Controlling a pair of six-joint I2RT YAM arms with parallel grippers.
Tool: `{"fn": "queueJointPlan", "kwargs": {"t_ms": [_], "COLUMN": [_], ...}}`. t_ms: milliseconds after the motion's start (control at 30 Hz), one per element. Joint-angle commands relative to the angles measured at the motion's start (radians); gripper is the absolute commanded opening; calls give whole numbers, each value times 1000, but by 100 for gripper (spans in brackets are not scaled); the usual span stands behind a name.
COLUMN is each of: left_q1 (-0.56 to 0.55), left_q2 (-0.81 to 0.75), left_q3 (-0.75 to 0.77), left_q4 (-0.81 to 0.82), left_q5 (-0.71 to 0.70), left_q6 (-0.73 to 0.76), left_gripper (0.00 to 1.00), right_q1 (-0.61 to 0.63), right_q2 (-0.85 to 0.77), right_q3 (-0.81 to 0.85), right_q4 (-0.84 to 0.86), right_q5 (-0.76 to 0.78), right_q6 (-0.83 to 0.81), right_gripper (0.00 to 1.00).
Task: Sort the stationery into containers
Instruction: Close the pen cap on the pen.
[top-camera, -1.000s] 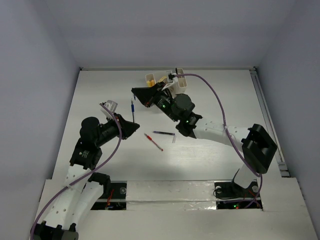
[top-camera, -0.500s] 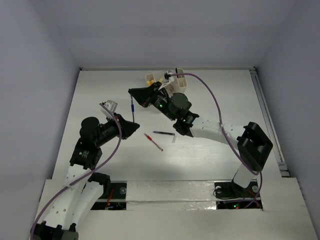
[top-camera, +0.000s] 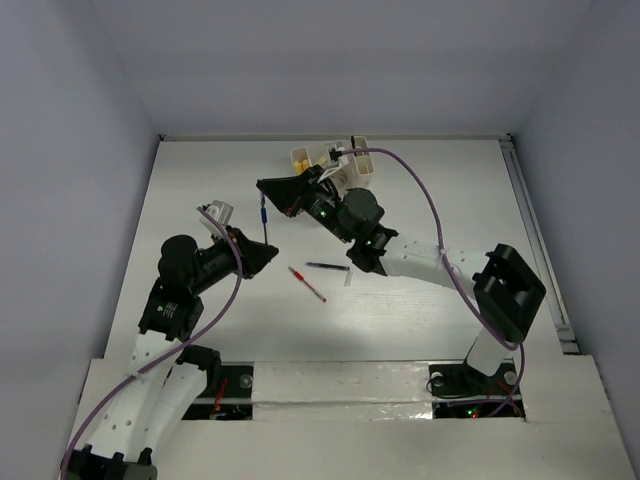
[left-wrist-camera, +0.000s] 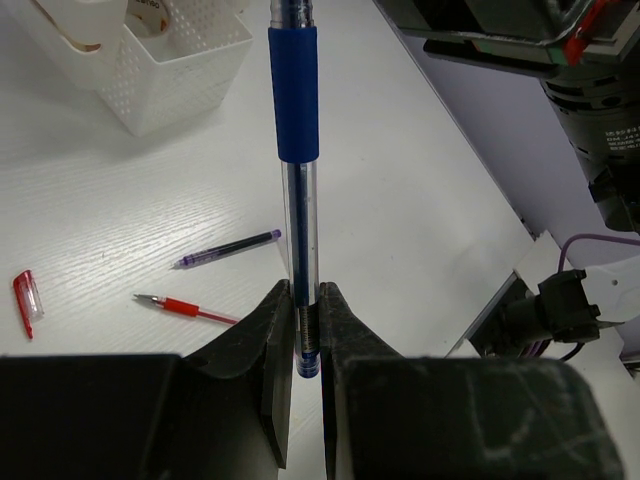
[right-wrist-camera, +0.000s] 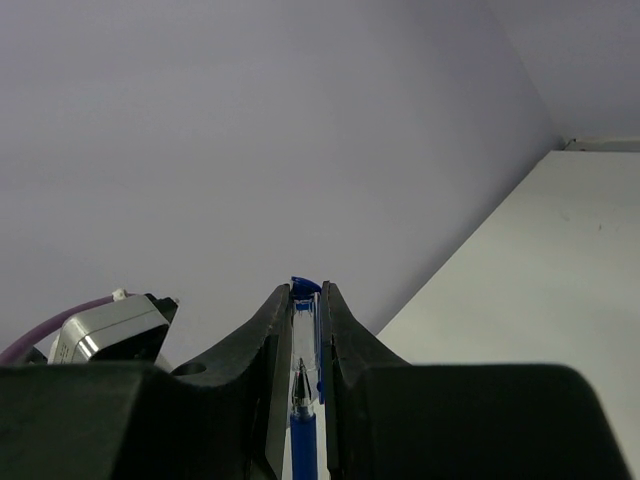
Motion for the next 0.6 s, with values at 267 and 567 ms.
{"fn": "queueJointPlan", "kwargs": {"t_ms": [267, 567], "left_q1": [7, 16], "left_q2": [-9, -34], "left_q3": [-1, 10], "left_q4": [42, 43], "left_q5": [-7, -20], "left_q6": [2, -3], "left_gripper": [0, 0], "right_q1": [12, 56], "right_q2": [-17, -15], "right_q3": [-57, -137], "right_q4": [129, 248], "right_q5": [-15, 28], "right_q6": [12, 9], "right_gripper": [0, 0]}}
